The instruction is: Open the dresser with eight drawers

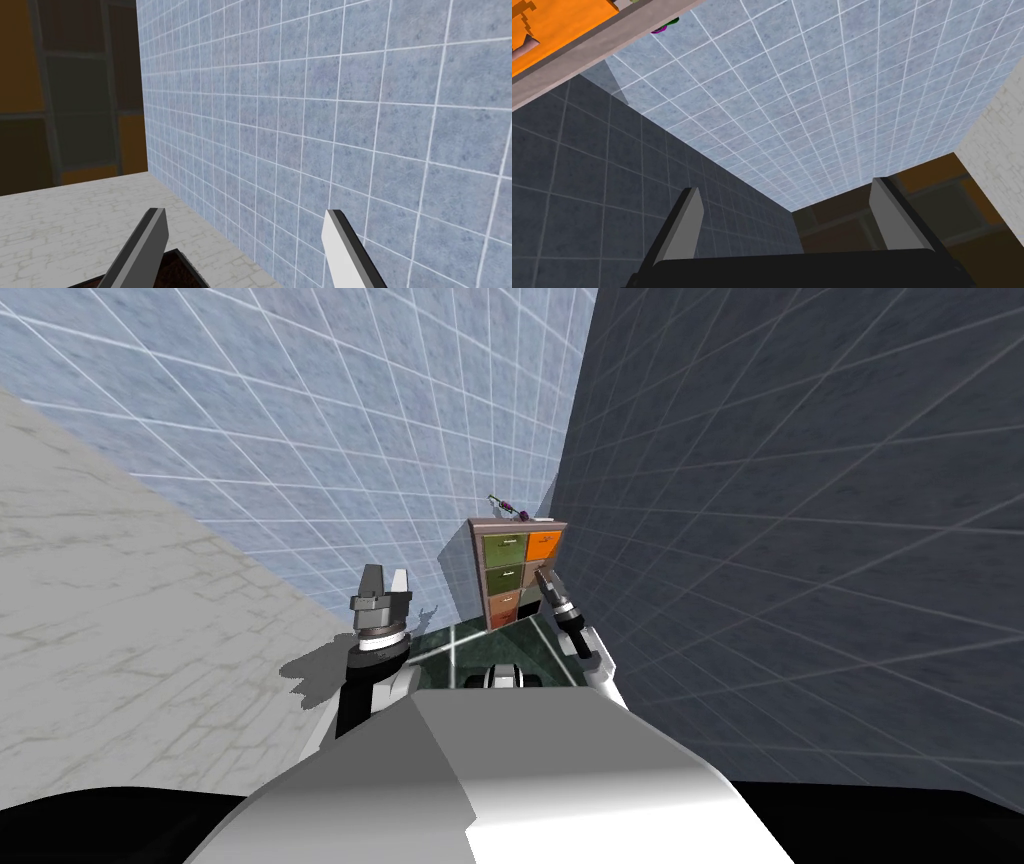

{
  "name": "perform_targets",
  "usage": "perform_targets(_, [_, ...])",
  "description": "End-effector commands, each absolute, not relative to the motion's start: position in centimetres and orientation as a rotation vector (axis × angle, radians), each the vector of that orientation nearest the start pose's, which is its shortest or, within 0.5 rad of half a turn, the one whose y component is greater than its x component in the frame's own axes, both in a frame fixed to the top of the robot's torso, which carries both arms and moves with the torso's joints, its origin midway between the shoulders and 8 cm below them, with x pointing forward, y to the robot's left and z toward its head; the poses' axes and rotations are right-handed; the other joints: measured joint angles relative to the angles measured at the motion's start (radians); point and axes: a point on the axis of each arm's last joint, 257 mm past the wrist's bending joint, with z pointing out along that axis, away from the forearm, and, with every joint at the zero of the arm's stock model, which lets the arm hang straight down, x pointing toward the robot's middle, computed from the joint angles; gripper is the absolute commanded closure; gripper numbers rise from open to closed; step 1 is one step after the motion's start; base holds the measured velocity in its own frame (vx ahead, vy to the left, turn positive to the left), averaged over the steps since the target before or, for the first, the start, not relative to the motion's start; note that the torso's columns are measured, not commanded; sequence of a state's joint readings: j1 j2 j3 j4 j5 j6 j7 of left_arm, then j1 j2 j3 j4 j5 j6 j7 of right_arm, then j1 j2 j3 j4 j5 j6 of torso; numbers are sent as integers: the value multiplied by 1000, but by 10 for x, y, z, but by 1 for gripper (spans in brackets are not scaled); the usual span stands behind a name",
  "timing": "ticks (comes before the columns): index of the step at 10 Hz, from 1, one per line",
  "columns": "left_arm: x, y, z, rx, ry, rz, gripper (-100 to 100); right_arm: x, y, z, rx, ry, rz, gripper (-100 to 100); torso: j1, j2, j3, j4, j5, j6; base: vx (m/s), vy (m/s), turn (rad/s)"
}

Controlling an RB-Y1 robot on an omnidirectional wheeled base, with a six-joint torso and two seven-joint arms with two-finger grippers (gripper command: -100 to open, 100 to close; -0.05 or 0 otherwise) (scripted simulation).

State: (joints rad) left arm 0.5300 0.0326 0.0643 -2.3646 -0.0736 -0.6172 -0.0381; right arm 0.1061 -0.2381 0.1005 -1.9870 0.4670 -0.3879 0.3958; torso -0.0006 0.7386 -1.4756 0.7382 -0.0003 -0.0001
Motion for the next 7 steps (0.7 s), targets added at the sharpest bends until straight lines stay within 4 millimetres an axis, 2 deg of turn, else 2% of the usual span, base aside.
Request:
perform_targets(1, [302,276,72,-420,574,-1188,0,462,-151,-15,-123,1050,626,-100,2,-1,-1,0,1,0,44,84,-7])
perform_targets(4, [302,276,72,-420,574,-1188,0,482,-147,-22,-213,1072,493,-100,-1,0,0,0,0,0,38,74,-8])
perform_targets(5, [302,276,72,-420,574,-1188,0,482,-147,-22,-215,1071,488,-100,0,-1,-1,0,0,0,34,58,-2])
perform_targets(6, [302,276,72,-420,574,-1188,0,492,-146,-26,-262,1080,417,-100,0,0,0,0,0,0,36,68,-8])
perform_targets(7, [302,276,72,-420,574,-1188,0,492,-146,-26,-263,1080,416,-100,1,-1,0,0,0,0,23,65,-5])
